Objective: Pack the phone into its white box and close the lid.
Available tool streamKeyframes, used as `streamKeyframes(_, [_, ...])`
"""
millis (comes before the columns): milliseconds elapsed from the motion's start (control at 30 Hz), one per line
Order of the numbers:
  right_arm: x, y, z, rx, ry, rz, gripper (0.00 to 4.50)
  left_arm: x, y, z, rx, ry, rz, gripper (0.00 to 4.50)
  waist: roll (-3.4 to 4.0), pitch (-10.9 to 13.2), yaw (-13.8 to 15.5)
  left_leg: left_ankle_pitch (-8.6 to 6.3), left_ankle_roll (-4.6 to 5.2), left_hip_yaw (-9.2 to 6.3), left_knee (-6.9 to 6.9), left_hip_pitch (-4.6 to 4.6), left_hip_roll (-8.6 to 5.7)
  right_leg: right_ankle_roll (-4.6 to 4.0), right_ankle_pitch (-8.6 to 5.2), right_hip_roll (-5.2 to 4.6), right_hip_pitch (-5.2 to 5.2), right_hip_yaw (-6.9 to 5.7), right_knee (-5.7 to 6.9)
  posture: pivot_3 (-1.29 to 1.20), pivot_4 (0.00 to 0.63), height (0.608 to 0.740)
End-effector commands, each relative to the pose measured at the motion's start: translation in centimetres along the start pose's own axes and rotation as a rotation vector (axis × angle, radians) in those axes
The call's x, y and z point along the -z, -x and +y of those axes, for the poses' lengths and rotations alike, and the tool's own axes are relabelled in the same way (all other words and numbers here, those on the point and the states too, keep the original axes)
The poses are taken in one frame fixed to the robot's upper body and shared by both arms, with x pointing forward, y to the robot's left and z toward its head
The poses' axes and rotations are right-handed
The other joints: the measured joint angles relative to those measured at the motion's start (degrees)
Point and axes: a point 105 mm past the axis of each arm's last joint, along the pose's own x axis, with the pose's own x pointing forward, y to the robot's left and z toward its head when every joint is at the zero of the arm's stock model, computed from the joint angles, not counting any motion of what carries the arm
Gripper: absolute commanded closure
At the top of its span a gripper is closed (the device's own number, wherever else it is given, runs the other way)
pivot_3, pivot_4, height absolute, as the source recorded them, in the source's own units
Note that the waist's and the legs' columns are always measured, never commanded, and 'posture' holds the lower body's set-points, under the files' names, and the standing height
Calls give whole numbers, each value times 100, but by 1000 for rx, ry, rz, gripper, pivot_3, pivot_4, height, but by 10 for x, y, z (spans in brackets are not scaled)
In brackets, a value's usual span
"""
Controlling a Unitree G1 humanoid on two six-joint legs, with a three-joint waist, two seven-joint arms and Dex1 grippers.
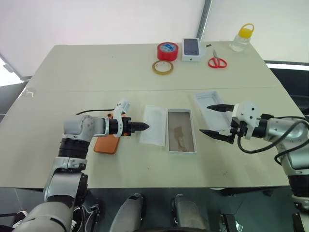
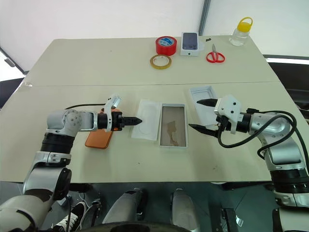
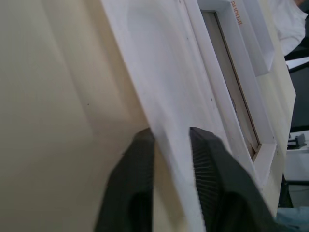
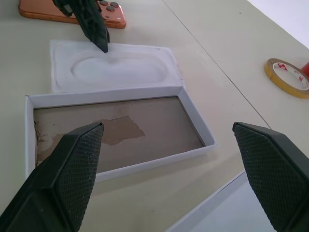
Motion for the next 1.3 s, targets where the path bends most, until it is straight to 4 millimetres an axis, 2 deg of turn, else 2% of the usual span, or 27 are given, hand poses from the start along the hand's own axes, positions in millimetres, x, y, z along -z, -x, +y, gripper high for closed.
streamKeyframes(33, [-13,5,-3,21,40,-32,0,-4,9,16,-89,-43,-45,3789,0,0,5,0,0,0,1,0,0,0,0,0,0,0,-1,0,150,740])
streamKeyframes(100, [-11,5,-1,20,40,-25,0,-2,12,23,-110,-27,-61,3789,0,0,17,0,0,0,1,1,0,0,0,-1,2,0,-1,0,150,740])
streamKeyframes(267, [-13,5,0,24,35,-31,0,6,14,19,-75,-27,-42,3789,2,-1,-8,0,0,0,-1,1,0,0,0,-1,1,1,0,0,150,740])
streamKeyframes(333, [-13,3,1,17,45,-30,0,7,13,20,-81,-17,-42,4372,2,-1,2,0,1,0,-1,2,0,0,0,0,1,1,0,0,150,740])
streamKeyframes(367, [-13,3,2,14,45,-30,0,7,13,20,-78,-16,-43,4486,2,-1,7,-1,1,0,0,2,0,0,0,0,2,1,0,0,150,740])
streamKeyframes(567, [-14,0,1,11,39,-37,0,-7,18,1,26,9,-110,4486,1,-1,2,-1,1,0,-1,2,0,0,0,0,1,1,0,0,150,740])
streamKeyframes(700, [-15,-1,3,6,25,-48,0,-10,24,1,9,-6,-120,4486,0,0,7,-1,1,0,0,1,0,0,0,-1,2,1,-1,0,150,740])
streamKeyframes(933, [-18,-15,31,-80,-32,-78,0,-22,38,6,-12,24,-211,4486,0,0,2,-1,1,-1,0,0,0,0,0,-1,1,1,-1,0,150,740])
streamKeyframes(1000, [-17,-25,44,-127,-57,-77,0,-29,45,-3,34,-11,-268,4486,0,0,2,0,0,-1,1,0,0,0,0,-1,0,1,0,0,150,740])
streamKeyframes(1133, [-3,-44,76,-242,-89,-36,0,-34,54,-8,79,58,-321,4486,-1,-1,16,0,-1,-3,-1,-1,1,0,0,-1,-1,-1,-2,0,150,740])
streamKeyframes(1233, [0,-50,80,-290,-91,-15,0,-36,58,-8,89,119,-347,4486,-1,-1,15,0,0,-3,0,-1,-1,0,0,-2,-1,0,-2,0,150,740])
streamKeyframes(1300, [12,-54,84,-314,-50,49,0,-38,59,-6,61,111,-375,4486,-2,-1,7,0,0,-2,2,-1,-1,0,0,-1,0,0,-1,0,150,740])
